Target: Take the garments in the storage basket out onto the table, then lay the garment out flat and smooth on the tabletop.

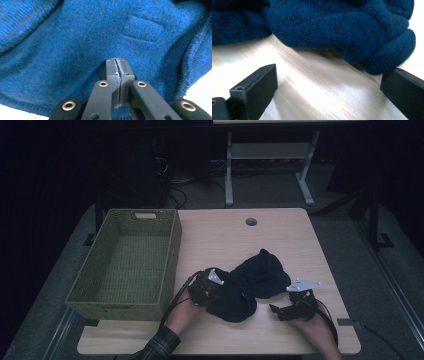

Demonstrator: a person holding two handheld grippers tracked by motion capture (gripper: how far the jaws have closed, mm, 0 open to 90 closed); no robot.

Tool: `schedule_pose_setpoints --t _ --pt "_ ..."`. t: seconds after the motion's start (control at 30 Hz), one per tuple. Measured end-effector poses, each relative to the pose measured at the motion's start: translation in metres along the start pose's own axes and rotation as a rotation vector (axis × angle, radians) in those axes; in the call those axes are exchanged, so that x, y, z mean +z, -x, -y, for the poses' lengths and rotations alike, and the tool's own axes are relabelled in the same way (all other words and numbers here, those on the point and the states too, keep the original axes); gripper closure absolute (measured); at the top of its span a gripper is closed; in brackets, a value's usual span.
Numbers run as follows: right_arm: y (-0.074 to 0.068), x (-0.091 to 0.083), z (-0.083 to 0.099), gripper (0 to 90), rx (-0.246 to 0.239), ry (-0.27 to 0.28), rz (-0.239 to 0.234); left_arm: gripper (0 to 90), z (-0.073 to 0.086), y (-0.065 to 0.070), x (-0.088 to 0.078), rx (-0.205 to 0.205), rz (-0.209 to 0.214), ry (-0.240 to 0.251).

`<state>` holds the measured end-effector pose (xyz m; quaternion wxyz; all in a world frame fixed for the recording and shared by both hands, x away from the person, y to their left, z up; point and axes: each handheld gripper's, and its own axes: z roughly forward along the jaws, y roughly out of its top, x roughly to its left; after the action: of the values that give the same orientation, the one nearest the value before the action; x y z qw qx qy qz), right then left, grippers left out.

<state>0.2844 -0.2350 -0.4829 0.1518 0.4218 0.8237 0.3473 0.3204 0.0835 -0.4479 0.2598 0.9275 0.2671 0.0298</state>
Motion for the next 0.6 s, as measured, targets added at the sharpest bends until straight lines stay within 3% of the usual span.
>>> schedule_pose_setpoints --t 0.17,0.33,0.4,0.6 --pt "0.004 -0.009 0.001 1.0 0.007 -0.049 0.006 87.8 0.004 -0.003 0.000 -0.011 0.016 0.023" --pt "0.007 -0.019 0.001 1.1 -0.004 -0.042 0.023 87.1 0.003 -0.002 0.000 -0.003 0.014 0.024" --pt "0.009 -0.027 0.001 5.6 -0.004 -0.031 0.028 87.1 0.004 -0.001 0.000 0.002 0.010 0.023" --pt "0.015 -0.045 -0.001 10.5 0.026 -0.005 0.039 87.1 0.004 -0.001 0.000 -0.003 0.009 0.026"
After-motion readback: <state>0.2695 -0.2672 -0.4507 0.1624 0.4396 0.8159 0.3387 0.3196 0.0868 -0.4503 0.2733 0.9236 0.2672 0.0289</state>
